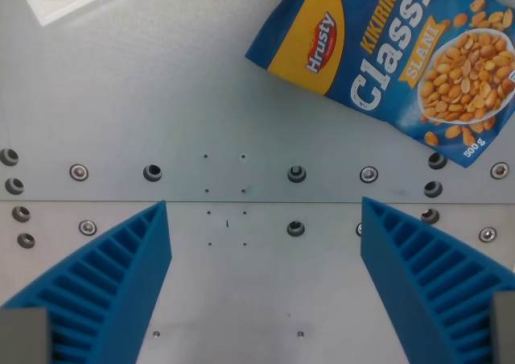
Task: Move in gripper positive y
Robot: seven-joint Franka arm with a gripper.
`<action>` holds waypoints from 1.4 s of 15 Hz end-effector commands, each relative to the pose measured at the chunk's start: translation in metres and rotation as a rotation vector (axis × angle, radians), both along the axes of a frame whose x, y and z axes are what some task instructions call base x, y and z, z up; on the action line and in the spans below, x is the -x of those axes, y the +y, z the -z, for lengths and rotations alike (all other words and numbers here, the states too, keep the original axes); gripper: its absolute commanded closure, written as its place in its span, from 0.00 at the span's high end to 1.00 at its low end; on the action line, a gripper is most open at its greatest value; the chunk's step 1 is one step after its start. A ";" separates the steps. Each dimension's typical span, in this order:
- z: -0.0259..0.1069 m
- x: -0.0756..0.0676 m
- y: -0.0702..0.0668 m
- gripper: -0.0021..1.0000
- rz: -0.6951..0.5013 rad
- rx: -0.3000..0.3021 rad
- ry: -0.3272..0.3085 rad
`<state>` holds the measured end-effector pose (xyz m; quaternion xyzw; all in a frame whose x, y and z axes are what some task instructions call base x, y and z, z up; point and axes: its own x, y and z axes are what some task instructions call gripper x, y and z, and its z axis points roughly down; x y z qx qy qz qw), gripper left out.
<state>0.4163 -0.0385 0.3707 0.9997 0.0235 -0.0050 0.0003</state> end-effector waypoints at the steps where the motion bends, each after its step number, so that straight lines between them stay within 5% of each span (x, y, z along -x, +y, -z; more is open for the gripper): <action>1: -0.003 0.000 -0.005 1.00 0.000 0.000 -0.006; 21: -0.003 -0.004 -0.105 1.00 0.000 0.000 -0.006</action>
